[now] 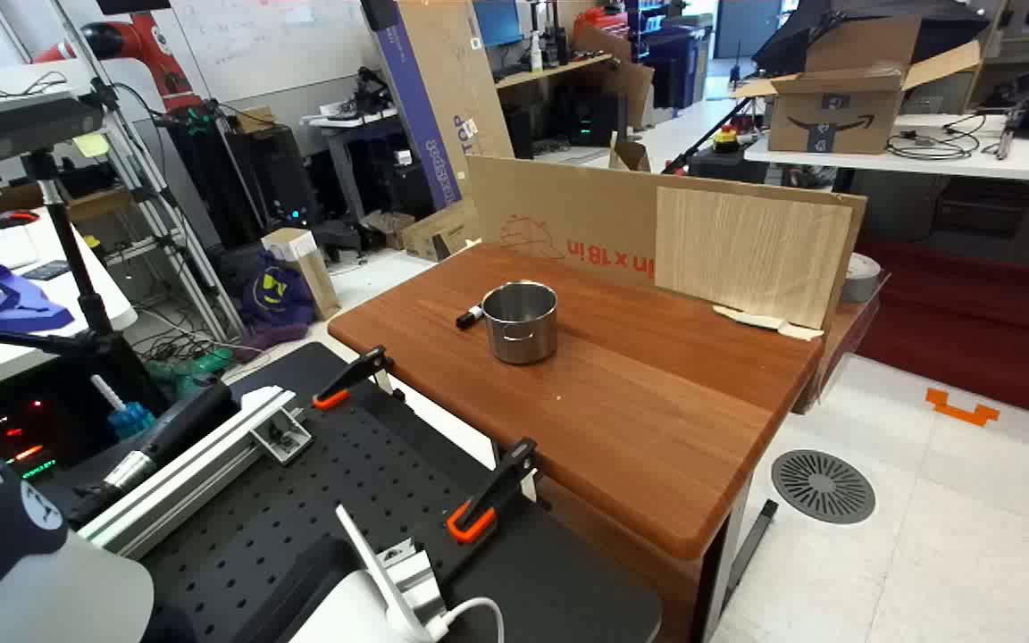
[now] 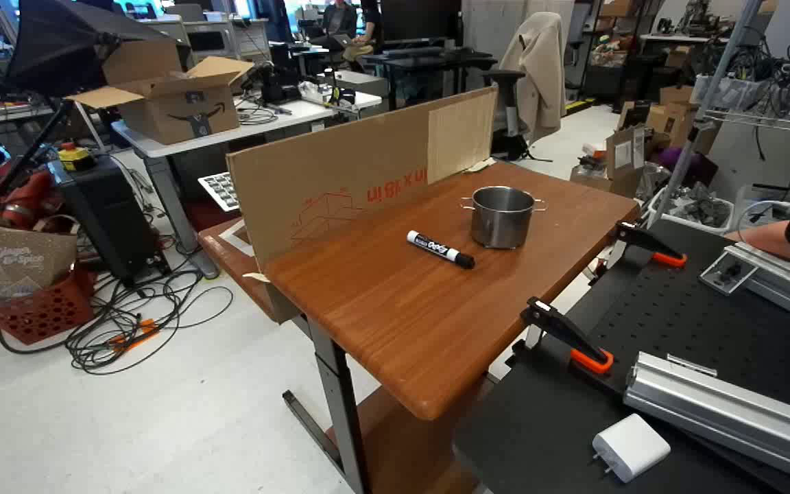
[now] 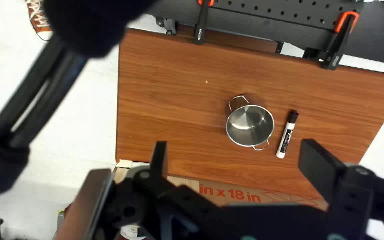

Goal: Put the marker in the pot

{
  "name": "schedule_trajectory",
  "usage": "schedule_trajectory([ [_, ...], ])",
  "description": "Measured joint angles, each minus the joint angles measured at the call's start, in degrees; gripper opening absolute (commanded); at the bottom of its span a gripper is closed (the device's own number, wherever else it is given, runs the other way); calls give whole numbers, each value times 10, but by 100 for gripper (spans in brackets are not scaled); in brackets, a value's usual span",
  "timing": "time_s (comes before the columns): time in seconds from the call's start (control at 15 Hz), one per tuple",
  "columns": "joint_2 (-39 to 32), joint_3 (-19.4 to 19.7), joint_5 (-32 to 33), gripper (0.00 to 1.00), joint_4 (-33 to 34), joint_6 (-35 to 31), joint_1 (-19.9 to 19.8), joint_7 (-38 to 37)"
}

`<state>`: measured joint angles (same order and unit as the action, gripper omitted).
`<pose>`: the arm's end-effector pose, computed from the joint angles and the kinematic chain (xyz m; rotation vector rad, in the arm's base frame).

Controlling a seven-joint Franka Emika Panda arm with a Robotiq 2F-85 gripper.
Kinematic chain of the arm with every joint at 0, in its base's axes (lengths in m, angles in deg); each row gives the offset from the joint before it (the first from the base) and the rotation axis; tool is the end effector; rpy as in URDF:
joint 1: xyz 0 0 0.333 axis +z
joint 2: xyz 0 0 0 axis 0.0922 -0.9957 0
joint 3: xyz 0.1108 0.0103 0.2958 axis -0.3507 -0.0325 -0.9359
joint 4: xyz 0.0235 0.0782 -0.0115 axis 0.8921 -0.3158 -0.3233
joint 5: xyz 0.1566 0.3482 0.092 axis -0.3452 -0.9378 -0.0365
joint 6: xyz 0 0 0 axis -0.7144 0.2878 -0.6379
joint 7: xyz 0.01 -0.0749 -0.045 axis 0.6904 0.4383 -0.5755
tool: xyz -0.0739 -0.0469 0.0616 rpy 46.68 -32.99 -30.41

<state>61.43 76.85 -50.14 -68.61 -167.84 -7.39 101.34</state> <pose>0.3433 -0.0875 0.4970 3.0485 0.3640 0.2342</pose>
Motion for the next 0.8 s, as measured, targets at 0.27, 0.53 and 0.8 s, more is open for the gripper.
schedule_trajectory([
  [0.27, 0, 0, 0, 100, 0, 0, 0, 0],
  [0.53, -8, -11, -7, 100, -1, -2, 7, -21],
  [0.8, -53, -56, -38, 100, 3, -37, 40, -91],
])
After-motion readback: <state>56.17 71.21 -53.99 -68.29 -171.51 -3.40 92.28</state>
